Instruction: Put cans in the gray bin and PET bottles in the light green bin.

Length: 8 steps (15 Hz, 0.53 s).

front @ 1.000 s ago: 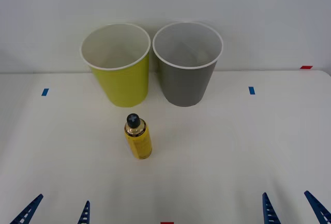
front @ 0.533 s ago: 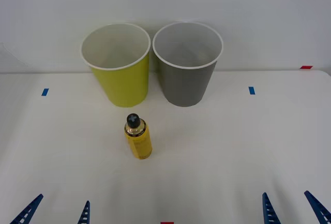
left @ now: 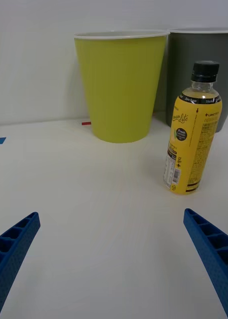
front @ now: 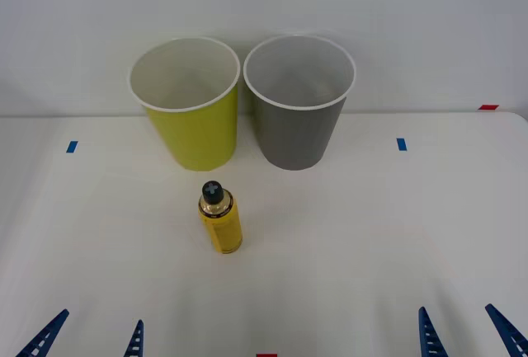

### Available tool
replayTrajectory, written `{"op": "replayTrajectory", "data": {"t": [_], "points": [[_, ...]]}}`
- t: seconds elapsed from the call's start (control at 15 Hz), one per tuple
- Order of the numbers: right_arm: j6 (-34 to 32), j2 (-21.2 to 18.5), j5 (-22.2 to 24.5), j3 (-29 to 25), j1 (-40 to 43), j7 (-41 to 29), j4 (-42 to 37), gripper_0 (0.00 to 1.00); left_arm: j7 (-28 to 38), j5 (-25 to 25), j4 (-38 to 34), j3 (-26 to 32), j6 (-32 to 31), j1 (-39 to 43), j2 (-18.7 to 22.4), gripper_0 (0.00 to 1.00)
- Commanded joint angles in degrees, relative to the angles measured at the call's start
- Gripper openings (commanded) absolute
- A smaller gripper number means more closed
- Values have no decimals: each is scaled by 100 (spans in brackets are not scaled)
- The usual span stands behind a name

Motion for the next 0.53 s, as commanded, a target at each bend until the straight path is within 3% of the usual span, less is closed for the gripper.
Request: {"op": "replayTrajectory", "data": {"t": [0.07, 0.53], "points": [[0, 0, 0, 0, 0, 0, 0, 88, 0, 0, 0, 0, 0, 0, 0, 100], [0, 0, 0, 0, 0, 0, 0, 88, 0, 0, 0, 0, 0, 0, 0, 100]]}}
